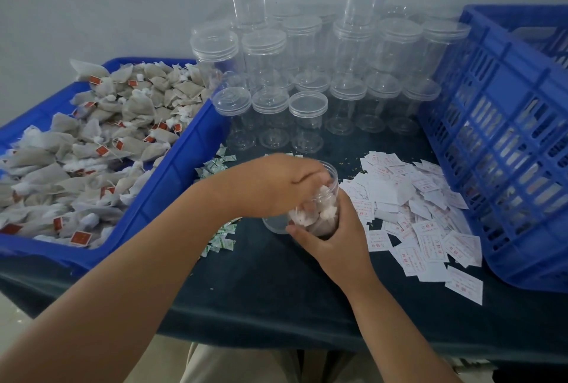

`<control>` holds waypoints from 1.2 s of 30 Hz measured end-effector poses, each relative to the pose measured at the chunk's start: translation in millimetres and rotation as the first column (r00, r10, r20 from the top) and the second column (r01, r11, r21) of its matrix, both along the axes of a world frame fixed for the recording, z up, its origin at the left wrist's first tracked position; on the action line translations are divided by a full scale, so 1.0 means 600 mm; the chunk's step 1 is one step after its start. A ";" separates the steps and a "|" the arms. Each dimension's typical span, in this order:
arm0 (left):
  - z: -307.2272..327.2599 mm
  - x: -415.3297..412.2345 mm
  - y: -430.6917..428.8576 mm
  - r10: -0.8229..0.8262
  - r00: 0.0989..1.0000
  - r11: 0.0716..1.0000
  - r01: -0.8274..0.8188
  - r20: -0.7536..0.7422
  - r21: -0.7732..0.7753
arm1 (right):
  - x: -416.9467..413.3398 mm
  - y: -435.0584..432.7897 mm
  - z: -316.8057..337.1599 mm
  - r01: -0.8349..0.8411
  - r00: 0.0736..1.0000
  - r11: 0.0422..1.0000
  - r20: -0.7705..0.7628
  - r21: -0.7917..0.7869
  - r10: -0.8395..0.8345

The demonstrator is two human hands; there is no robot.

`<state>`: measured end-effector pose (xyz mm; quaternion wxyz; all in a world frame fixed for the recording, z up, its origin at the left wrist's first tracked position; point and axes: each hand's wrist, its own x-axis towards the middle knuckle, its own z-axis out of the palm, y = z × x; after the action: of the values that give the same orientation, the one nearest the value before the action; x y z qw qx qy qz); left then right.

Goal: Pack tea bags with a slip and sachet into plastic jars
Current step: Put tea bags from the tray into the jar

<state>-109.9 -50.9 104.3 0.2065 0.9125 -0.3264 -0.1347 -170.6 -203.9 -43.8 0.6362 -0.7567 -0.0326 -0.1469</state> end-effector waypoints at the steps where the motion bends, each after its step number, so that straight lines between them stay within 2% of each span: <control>1: 0.002 0.002 0.003 0.054 0.997 0.995 -0.049 0.055 -0.083 | 0.000 0.001 0.001 0.002 1.000 1.000 -0.006 0.003 -0.002; 2: 0.002 0.004 0.007 0.110 0.989 0.984 -0.094 0.100 -0.151 | -0.001 0.001 0.001 0.004 1.000 1.000 -0.012 0.004 -0.004; 4: -0.004 0.005 0.013 0.138 0.987 0.983 -0.125 0.085 -0.134 | -0.001 0.001 0.003 -0.010 1.000 1.000 -0.010 0.011 0.010; 6: -0.013 -0.003 0.013 0.128 0.986 0.988 -0.137 -0.107 -0.077 | -0.002 0.000 0.004 -0.043 0.999 0.999 0.003 0.021 0.043; 8: -0.015 -0.008 0.013 0.113 0.969 0.975 -0.151 -0.219 -0.163 | -0.003 0.001 0.005 -0.060 0.998 0.998 0.004 0.015 0.060; 9: -0.013 -0.008 0.018 0.117 0.974 0.957 -0.163 -0.194 -0.239 | -0.004 0.001 0.006 -0.052 0.999 0.999 -0.002 0.012 0.052; 11: -0.009 -0.006 0.037 0.157 0.987 0.923 -0.151 -0.012 -0.354 | -0.004 0.002 0.008 -0.035 0.999 0.999 -0.014 0.007 0.035; 12: -0.010 -0.005 0.052 0.164 0.984 0.929 -0.129 0.075 -0.347 | -0.003 0.002 0.006 -0.032 0.999 0.999 -0.014 0.003 0.032; 14: -0.016 -0.009 0.074 0.138 0.976 0.968 -0.096 0.167 -0.234 | -0.001 0.001 0.002 -0.026 1.000 1.000 -0.006 0.000 0.026; 15: -0.023 -0.012 0.080 0.135 0.974 0.972 -0.095 0.180 -0.216 | 0.000 0.001 0.002 -0.023 1.000 1.000 -0.010 -0.003 0.023; 16: -0.030 -0.014 0.083 0.156 0.972 0.959 -0.107 0.175 -0.263 | 0.000 0.001 0.002 -0.022 1.000 1.000 -0.019 -0.006 0.022; 19: -0.037 -0.019 0.075 0.262 0.958 0.852 -0.176 0.112 -0.492 | 0.002 0.000 -0.001 -0.029 0.999 0.999 -0.027 -0.015 0.029; 20: -0.034 -0.020 0.070 0.292 0.948 0.832 -0.187 0.126 -0.522 | 0.002 0.001 -0.002 -0.032 0.999 0.999 -0.028 -0.020 0.032; 21: -0.031 -0.019 0.065 0.303 0.939 0.843 -0.185 0.162 -0.504 | 0.002 0.002 -0.004 -0.036 0.999 0.999 -0.030 -0.026 0.035; 22: -0.026 -0.016 0.059 0.265 0.941 0.896 -0.161 0.209 -0.413 | 0.001 0.003 -0.005 -0.039 0.999 0.999 -0.031 -0.034 0.038; 24: -0.020 -0.008 0.047 0.079 0.969 0.994 -0.057 0.234 -0.097 | 0.000 0.004 -0.006 -0.045 0.999 0.997 -0.025 -0.057 0.044; 25: -0.021 -0.006 0.043 0.024 0.979 1.000 -0.022 0.203 -0.014 | 0.000 0.004 -0.006 -0.045 0.999 0.997 -0.019 -0.059 0.044; 26: -0.021 -0.004 0.040 0.019 0.983 1.000 -0.015 0.185 -0.021 | -0.001 0.003 -0.004 -0.043 0.999 0.998 -0.017 -0.052 0.042; 27: -0.020 -0.002 0.042 0.052 0.979 0.995 -0.034 0.199 -0.095 | -0.002 0.002 -0.003 -0.039 0.999 0.998 -0.020 -0.041 0.039; 28: -0.020 -0.001 0.046 0.139 0.965 0.968 -0.085 0.221 -0.234 | -0.002 0.002 -0.001 -0.035 0.999 0.999 -0.023 -0.032 0.034; 30: -0.028 0.007 0.068 0.395 0.896 0.825 -0.248 0.204 -0.508 | -0.003 0.001 0.001 -0.030 0.999 0.999 -0.031 -0.017 0.030; 31: -0.035 0.014 0.084 0.487 0.861 0.775 -0.348 0.148 -0.528 | -0.003 0.001 0.001 -0.031 0.999 0.999 -0.036 -0.011 0.030; 32: -0.046 0.022 0.104 0.527 0.841 0.790 -0.433 0.122 -0.434 | -0.002 0.000 0.000 -0.032 0.999 0.999 -0.040 -0.008 0.032; 34: -0.080 0.032 0.140 0.472 0.872 0.877 -0.480 0.128 0.037 | -0.002 0.000 0.000 -0.031 0.999 0.999 -0.042 -0.005 0.031; 35: -0.104 0.031 0.150 0.436 0.893 0.857 -0.450 0.113 0.250 | -0.002 -0.001 0.000 -0.027 0.999 1.000 -0.043 -0.003 0.026; 36: -0.127 0.028 0.157 0.428 0.898 0.826 -0.434 0.101 0.360 | -0.002 -0.001 0.001 -0.022 0.999 1.000 -0.042 -0.003 0.022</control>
<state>-92.9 43.1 28.1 0.0514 0.9858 -0.0818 -0.1373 -171.6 -204.5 -43.5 0.6370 -0.7604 -0.0278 -0.1237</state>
